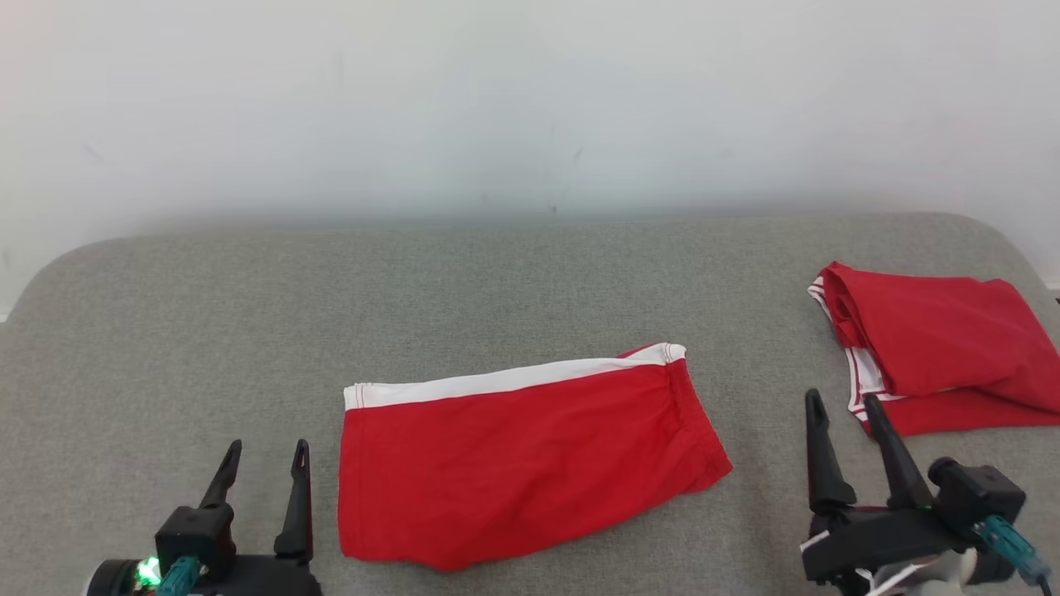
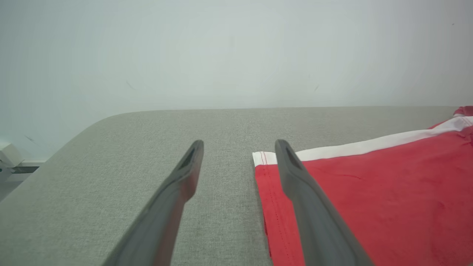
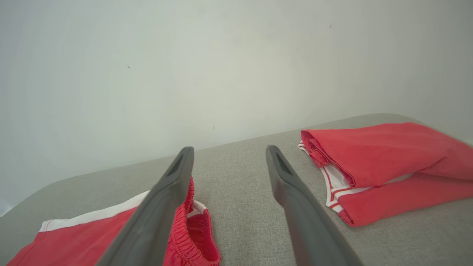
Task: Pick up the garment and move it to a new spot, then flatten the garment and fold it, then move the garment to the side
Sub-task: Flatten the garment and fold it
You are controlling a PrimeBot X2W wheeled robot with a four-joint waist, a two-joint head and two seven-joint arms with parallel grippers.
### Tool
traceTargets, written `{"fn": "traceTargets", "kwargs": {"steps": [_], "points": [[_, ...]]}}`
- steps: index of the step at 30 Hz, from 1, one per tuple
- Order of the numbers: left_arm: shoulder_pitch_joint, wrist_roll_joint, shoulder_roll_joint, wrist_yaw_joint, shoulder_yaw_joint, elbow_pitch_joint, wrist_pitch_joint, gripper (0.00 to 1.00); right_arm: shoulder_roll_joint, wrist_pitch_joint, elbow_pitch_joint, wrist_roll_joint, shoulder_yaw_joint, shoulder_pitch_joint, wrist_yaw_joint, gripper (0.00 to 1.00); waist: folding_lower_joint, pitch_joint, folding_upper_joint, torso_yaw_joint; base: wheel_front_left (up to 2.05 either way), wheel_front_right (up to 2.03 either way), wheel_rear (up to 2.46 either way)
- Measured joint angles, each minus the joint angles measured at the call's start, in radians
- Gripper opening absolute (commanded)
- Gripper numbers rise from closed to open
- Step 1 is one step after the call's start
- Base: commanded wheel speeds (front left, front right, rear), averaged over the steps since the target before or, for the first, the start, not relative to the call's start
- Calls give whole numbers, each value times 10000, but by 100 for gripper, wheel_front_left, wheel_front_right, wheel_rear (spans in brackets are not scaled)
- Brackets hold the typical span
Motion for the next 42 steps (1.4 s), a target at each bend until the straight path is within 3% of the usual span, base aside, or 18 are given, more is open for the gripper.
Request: {"fn": "traceTargets", "kwargs": {"steps": [7,14,20,26,35,42], "points": [[1269,955,491,86,454,-1647,0,100,10,2,-1127,-359,-650,995,0,100,0,-141,-1,228,0,0,0],[1925,943,255,274,750,-2272,0,100,146,2,-1170,-527,-420,1440,0,100,0,-154,0,471,0,0,0],[2010,1005,13,224,633,-2337,0,100,56,322,69,-704,192,399,0,100,1,-119,0,917,0,0,0],[1979,1018,-105,58,640,-2146,0,100,-15,953,2113,-872,558,-1209,0,100,1,-17,0,1407,0,0,0],[1568,1120,-456,-146,602,-1898,0,100,-334,1001,5779,-1164,368,-3126,0,100,1,432,1,2066,0,0,0],[1414,1216,-570,-316,761,-1678,0,100,-284,1062,7783,-1133,226,-3899,0,100,1,760,1,2369,0,0,0]]}}
